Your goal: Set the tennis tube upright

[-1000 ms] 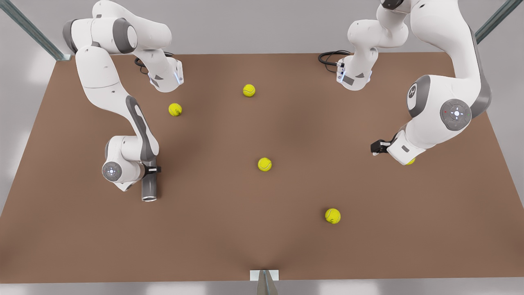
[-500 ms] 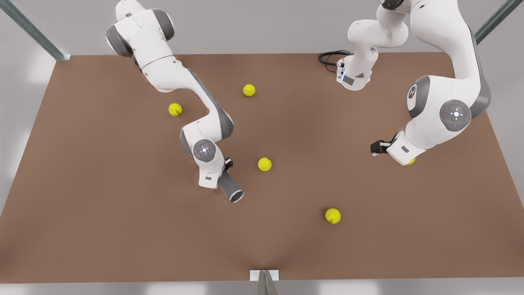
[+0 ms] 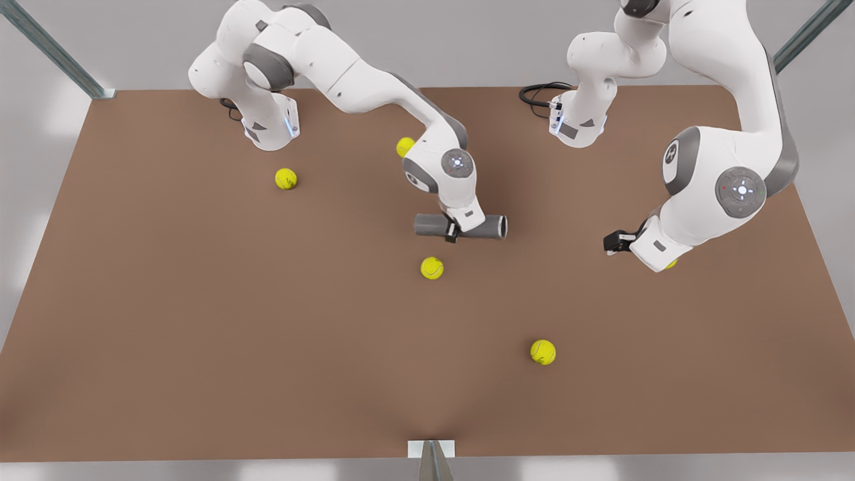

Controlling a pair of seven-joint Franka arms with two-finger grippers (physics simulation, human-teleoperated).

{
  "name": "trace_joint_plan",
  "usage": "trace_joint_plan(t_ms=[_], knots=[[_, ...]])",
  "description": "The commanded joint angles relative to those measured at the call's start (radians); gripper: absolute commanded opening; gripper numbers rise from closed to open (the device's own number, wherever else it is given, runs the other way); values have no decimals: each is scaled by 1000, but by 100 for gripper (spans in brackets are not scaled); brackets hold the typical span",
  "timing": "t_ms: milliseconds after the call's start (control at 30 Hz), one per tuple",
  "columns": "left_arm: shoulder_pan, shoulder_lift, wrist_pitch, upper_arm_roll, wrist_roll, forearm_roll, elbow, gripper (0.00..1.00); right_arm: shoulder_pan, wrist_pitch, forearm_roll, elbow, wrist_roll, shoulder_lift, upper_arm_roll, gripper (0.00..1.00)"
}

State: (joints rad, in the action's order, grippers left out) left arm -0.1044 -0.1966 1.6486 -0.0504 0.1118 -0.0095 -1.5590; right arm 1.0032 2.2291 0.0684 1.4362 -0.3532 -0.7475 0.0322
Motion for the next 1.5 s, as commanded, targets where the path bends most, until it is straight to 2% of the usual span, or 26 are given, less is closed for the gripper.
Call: trace_joint_plan(t_ms=[0, 33, 67, 267, 300, 367, 400, 433, 467, 500, 533, 600, 667, 700, 733, 800, 833, 933, 967, 1000, 1067, 1133, 1200, 1467], knots=[[0, -1, 8, 0, 2, 0, 0, 100, 8, 69, 44, 1, -138, -23, -1, 76], [2, -1, 10, 0, 2, 2, 0, 100, 9, 70, 44, 1, -138, -30, -1, 78], [2, -3, 10, 0, 2, 2, 0, 100, 9, 70, 44, 0, -138, -35, -1, 88], [2, -9, 16, 0, 3, 0, 0, 100, 6, 54, 86, 1, -144, -13, -1, 100], [2, -9, 16, 0, 5, 0, 0, 100, -11, -73, 140, 10, -89, 105, -1, 100], [2, -11, 16, 0, 5, -3, 0, 100, -141, -435, 212, -3, 339, 333, 0, 100], [2, -15, 16, 0, 5, -4, 0, 100, -222, -643, 189, -74, 534, 373, 15, 100], [8, -36, 1, 3, -7, -113, 0, 100, -259, -839, 165, -221, 625, 369, 87, 100], [32, -83, -96, 7, -84, -231, 0, 100, -281, -885, 140, -263, 651, 366, 144, 100], [72, -147, -167, 7, -291, -239, 0, 100, -328, -931, 140, -264, 746, 366, 186, 100], [120, -219, -194, 7, -478, -247, 0, 100, -396, -951, 139, -266, 845, 367, 193, 100], [115, -261, -184, 9, -556, -247, -41, 100, -636, -915, 149, -289, 777, 366, 199, 100], [97, -219, -73, 7, -567, -355, -246, 100, -765, -852, 125, -303, 568, 358, 201, 100], [92, -185, 57, -3, -573, -402, -361, 100, -761, -852, 24, -301, 508, 359, 195, 100], [91, -193, 141, -42, -630, -498, -397, 100, -733, -858, -13, -297, 491, 359, 190, 100], [74, -225, 203, -43, -664, -630, -398, 100, -726, -850, -9, -301, 488, 359, 187, 100], [64, -219, 281, -45, -664, -696, -453, 100, -723, -848, -15, -301, 488, 359, 187, 100], [64, -207, 396, -46, -692, -736, -509, 100, -735, -859, -15, -301, 491, 364, 192, 100], [64, -189, 453, -48, -721, -738, -546, 100, -738, -867, -25, -295, 503, 370, 196, 100], [66, -167, 491, -48, -747, -785, -589, 100, -712, -916, -145, -289, 493, 366, 180, 100], [71, -112, 571, -48, -857, -898, -702, 100, -698, -922, -137, -292, 490, 369, 175, 100], [68, -93, 593, -49, -943, -1046, -788, 100, -699, -917, -144, -295, 491, 369, 175, 100], [66, -95, 591, -92, -943, -1086, -822, 100, -698, -919, -147, -295, 494, 367, 175, 100], [66, -129, 536, -146, -971, -1097, -837, 100, -699, -919, -147, -295, 494, 367, 178, 100]])
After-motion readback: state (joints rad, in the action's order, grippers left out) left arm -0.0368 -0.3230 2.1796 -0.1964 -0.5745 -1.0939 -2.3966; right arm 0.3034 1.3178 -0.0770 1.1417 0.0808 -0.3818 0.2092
